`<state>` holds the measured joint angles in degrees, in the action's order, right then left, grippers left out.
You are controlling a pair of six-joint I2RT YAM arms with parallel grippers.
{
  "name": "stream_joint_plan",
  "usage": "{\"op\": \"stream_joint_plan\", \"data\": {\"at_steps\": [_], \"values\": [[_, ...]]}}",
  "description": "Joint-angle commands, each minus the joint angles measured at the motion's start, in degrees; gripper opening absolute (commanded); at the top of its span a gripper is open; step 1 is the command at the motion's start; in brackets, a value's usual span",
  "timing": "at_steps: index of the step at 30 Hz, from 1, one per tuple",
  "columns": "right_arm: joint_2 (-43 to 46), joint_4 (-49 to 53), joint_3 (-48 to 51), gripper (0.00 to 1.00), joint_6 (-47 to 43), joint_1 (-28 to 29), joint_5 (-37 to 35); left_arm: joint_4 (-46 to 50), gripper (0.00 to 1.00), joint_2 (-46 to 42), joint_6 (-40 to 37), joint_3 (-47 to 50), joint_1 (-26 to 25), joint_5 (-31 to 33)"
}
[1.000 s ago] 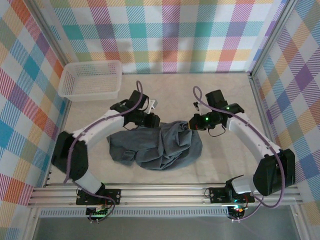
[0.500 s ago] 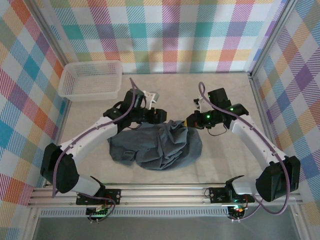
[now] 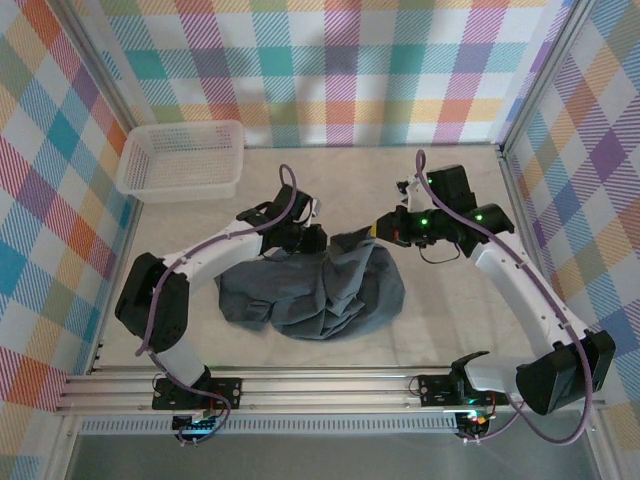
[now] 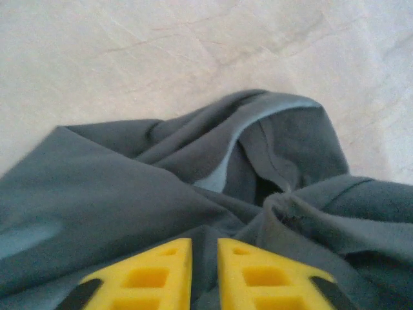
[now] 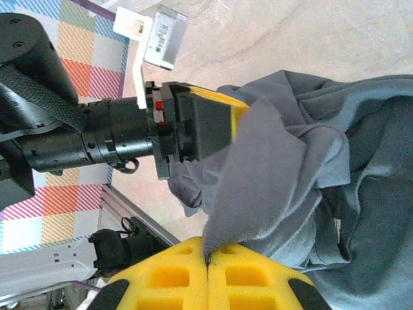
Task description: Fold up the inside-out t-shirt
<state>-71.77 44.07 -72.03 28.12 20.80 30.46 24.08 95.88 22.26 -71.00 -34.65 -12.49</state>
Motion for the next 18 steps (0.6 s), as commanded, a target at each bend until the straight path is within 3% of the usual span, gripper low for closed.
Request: {"op": "stream_joint_plan", "data": {"at_steps": [1,4,5,7,9,12,18], "values": [[1.01,1.13,-0.37,0.0,0.77,-0.61,0.55,0.82,0.04,-3.27,0.82,1.34,0.93,0.55],[1.28,1.09,0.44,0.0,0.72,-0.98,0.46,-2.4,0.0,-4.5,-1.02,2.27,1.43,-5.37],[1.2,1.27,0.49,0.0,0.45,-1.05,0.48,-4.95,0.07,-5.33,-1.67,3.17,1.43,-8.49],[1.03,1.58,0.49,0.0,0.05,-1.11,0.8,-9.86,0.32,-6.56,-1.21,4.78,1.48,-13.58],[0.76,1.58,0.23,0.0,-0.08,-1.11,1.69,-10.18,0.44,-5.74,0.02,4.4,1.45,-14.59],[0.52,1.08,-0.12,0.0,0.4,-1.11,2.58,-5.78,0.46,-1.58,0.06,1.52,1.49,-13.93],[0.72,1.02,-1.02,0.0,0.79,-1.11,3.09,-6.62,0.46,3.78,1.08,-0.98,1.48,-12.15]]}}
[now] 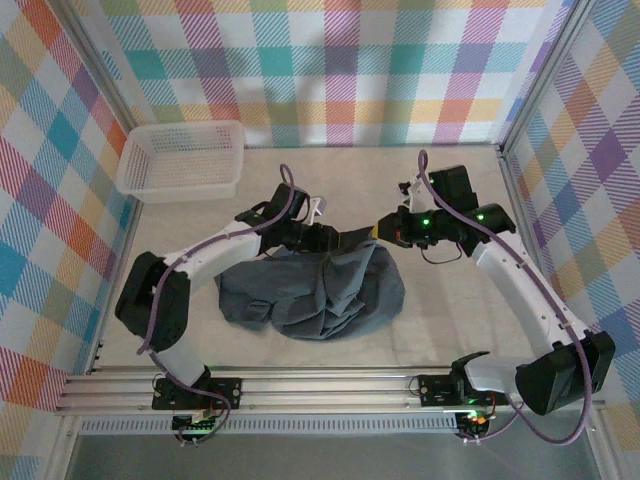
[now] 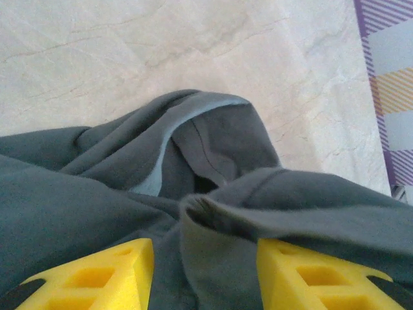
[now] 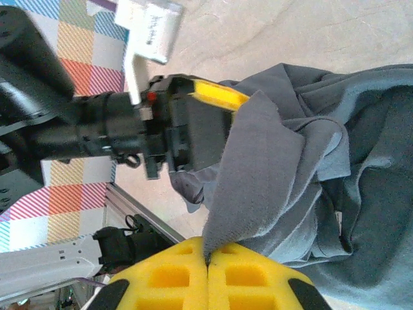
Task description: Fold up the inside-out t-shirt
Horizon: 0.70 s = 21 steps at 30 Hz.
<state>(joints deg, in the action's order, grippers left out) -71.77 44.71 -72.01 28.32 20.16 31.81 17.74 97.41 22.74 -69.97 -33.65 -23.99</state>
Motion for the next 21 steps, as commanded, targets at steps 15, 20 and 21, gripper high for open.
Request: {"op": "stream_joint_plan", "data": {"at_steps": [15,20,21], "values": [[3.15,2.34,4.41,0.0,0.75,-6.52,-5.52,-4.91,0.0,-4.29,5.24,-2.67,2.77,-6.49],[1.41,5.34,8.74,0.0,-4.01,-9.22,-9.0,-5.19,0.0,-14.2,7.24,-0.34,5.77,-11.07],[0.87,4.77,9.41,0.0,-4.73,-9.25,-6.4,-6.41,0.0,-14.92,7.61,0.2,5.65,-13.43]]}}
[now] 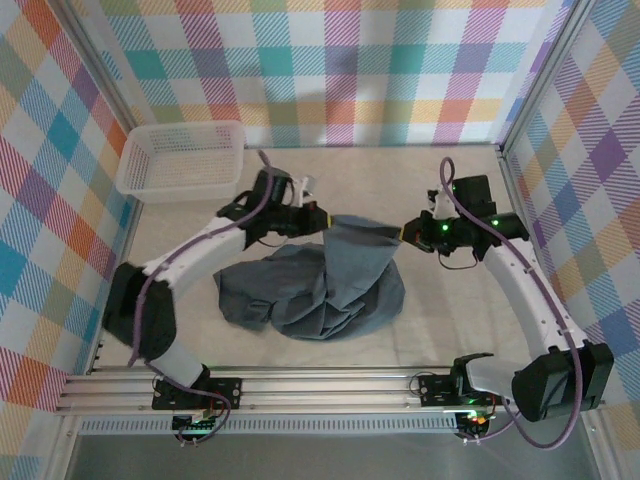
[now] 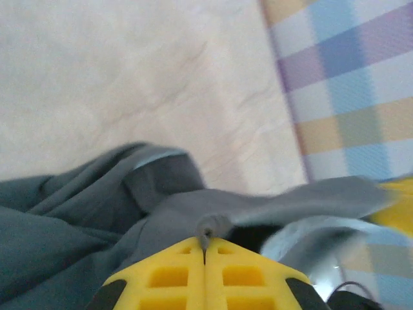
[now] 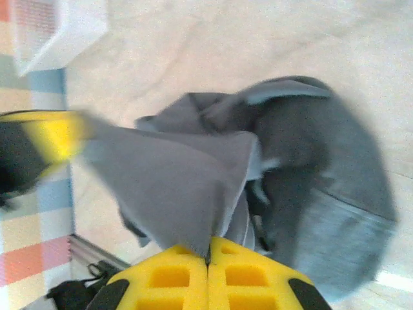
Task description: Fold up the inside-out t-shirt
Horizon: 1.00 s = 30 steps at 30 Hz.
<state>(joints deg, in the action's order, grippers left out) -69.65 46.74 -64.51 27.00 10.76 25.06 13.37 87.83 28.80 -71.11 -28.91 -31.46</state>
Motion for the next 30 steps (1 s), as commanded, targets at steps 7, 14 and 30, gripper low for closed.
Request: {"op": "stream_joint_plan", "data": {"at_steps": [7,14,30], "values": [[0.17,-0.19,5.59,0.07,-2.39,0.13,5.54,-5.58,0.0,-6.76,1.11,5.83,0.7,-14.0],[1.73,-1.33,7.38,0.13,-3.35,0.22,7.8,-0.46,0.0,-6.29,-5.44,5.6,-1.54,-15.0],[8.47,-10.17,11.9,0.14,-2.0,5.23,4.23,22.22,0.19,-35.01,-1.66,23.67,-0.84,40.58]]}}
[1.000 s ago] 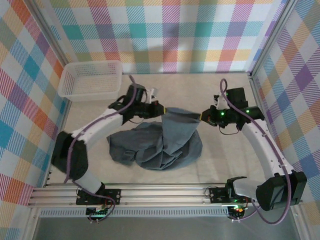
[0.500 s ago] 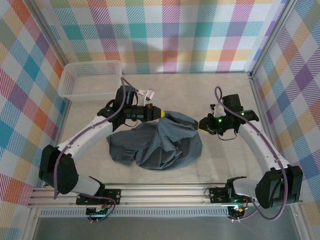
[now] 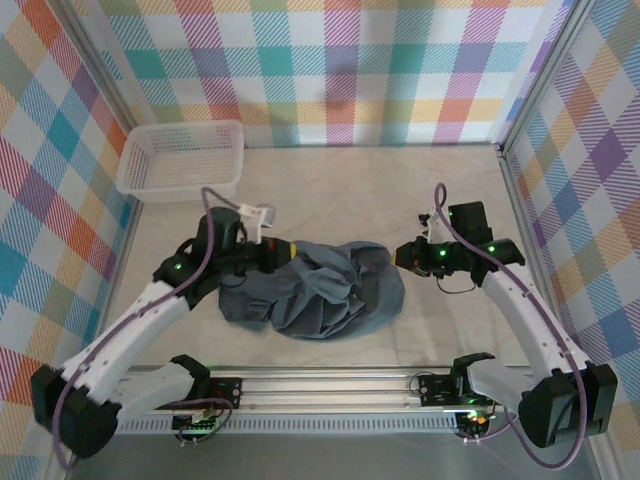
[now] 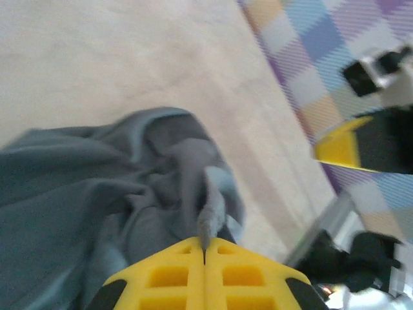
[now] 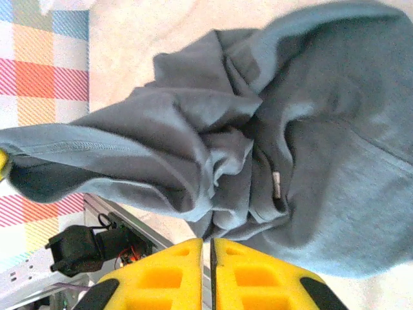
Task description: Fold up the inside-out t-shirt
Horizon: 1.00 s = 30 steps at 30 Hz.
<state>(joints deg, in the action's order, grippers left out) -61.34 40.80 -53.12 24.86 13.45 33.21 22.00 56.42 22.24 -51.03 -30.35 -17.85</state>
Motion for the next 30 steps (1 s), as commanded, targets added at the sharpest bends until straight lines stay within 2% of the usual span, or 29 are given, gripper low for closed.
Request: {"op": "stream_joint_plan", "data": {"at_steps": [1,3,5,9,11,14,17,21,25,27,28,30], "values": [[-0.43,-5.01,0.72,0.15,-0.34,4.32,-5.25,16.59,0.27,-4.22,6.7,4.79,1.37,29.97],[-2.33,-5.53,0.5,0.21,-1.74,8.14,-9.41,18.07,0.42,-5.04,7.99,6.74,2.77,30.94],[-5.24,-5.84,-0.32,0.27,-3.63,12.11,-13.7,17.34,0.51,-4.77,7.74,7.0,3.15,28.17],[-9.84,-7.34,-0.21,0.37,-7.13,16.78,-21.33,10.91,0.55,-2.01,5.16,5.4,2.3,13.22],[-11.93,-8.31,0.88,0.38,-7.31,17.71,-25.21,6.67,0.55,0.37,5.23,5.59,-1.12,6.73],[-15.64,-8.23,1.09,0.4,-5.77,18.16,-24.34,5.91,0.52,5.72,9.15,5.27,-8.76,7.96],[-18.03,-9.81,2.1,0.42,-3.18,19.28,-21.95,0.58,0.51,10.17,14.36,7.71,-14.08,7.92],[-20.23,-12.32,4.18,0.47,-0.86,21.07,-21.0,-10.37,0.56,13.25,21.57,11.1,-14.39,5.92],[-21.86,-13.06,5.66,0.55,0.98,21.35,-21.6,-8.28,0.67,16.01,22.49,10.0,-14.45,8.95],[-22.79,-13.96,6.68,0.59,2.06,21.35,-22.6,-4.68,0.68,18.13,21.35,8.76,-14.4,10.46],[-23.62,-13.98,6.83,0.59,2.37,21.35,-23.13,-3.41,0.64,19.13,20.76,8.37,-14.42,11.06],[-25.12,-12.68,6.63,0.59,2.98,21.35,-25.83,-2.02,0.39,20.36,19.68,7.83,-14.33,11.81]]}}
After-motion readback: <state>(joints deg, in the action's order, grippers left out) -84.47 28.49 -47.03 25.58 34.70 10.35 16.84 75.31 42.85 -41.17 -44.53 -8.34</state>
